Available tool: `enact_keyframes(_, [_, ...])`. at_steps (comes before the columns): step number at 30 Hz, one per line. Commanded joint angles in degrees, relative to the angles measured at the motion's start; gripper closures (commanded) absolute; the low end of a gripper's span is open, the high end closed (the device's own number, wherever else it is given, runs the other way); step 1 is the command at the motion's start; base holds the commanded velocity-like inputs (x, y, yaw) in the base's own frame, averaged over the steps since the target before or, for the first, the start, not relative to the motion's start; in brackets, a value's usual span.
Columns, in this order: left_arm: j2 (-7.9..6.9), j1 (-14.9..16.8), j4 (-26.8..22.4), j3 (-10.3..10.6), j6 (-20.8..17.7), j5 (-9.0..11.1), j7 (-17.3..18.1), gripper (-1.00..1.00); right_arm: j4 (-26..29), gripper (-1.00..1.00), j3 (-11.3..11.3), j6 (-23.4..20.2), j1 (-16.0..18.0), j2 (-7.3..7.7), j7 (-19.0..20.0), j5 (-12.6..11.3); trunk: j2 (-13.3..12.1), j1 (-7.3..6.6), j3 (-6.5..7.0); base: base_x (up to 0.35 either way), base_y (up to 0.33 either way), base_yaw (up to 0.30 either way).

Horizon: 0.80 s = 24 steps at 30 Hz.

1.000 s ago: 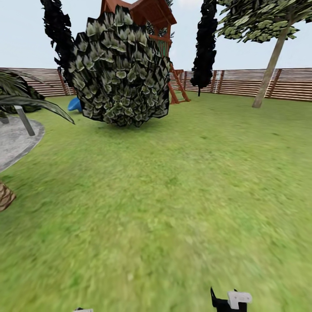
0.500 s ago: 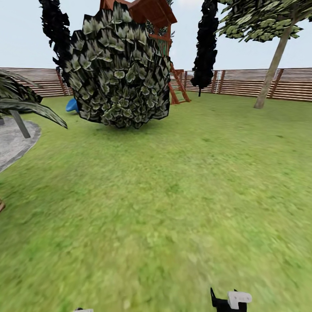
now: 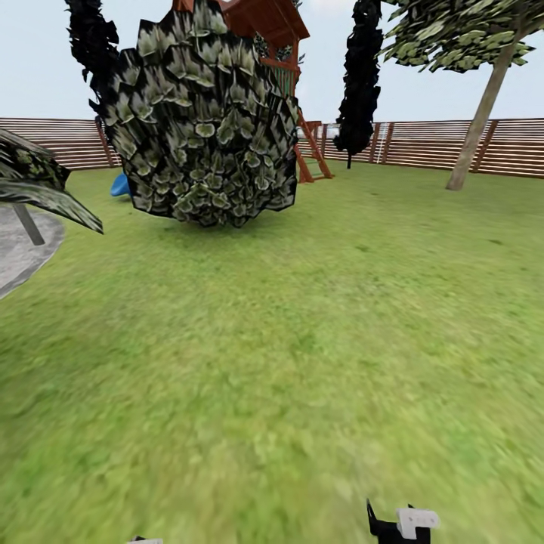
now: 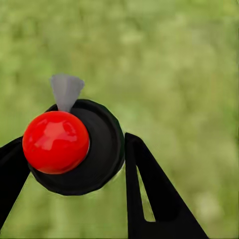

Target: Pick up the pesticide atomizer in the garden and spray insectifuge to fully cover both potted plants in the garden.

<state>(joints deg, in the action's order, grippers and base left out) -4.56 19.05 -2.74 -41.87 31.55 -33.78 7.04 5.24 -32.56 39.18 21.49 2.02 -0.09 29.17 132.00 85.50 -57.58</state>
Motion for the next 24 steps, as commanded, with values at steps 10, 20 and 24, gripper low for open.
enact_keyframes(10, [-0.01, 0.02, 0.01, -0.50, 0.12, -0.06, 0.43, 1.00, -0.06, -1.00, -0.48, 0.19, 0.04, 0.00, -0.01, 0.54, 0.02, 0.02, -0.05, 0.338, 0.000, 0.000])
enact_keyframes(20, [-0.01, 0.02, 0.01, -0.50, 0.14, -0.06, 0.43, 1.00, -0.06, -1.00, -0.48, 0.19, 0.04, 0.00, 0.00, 0.54, 0.02, 0.02, -0.05, 0.338, 0.000, 0.000])
enact_keyframes(24, [-0.01, 0.02, 0.01, -0.50, 0.17, -0.06, 0.43, 1.00, -0.06, -1.00, -0.48, 0.19, 0.04, 0.00, -0.02, 0.54, 0.02, 0.02, -0.05, 0.338, 0.000, 0.000])
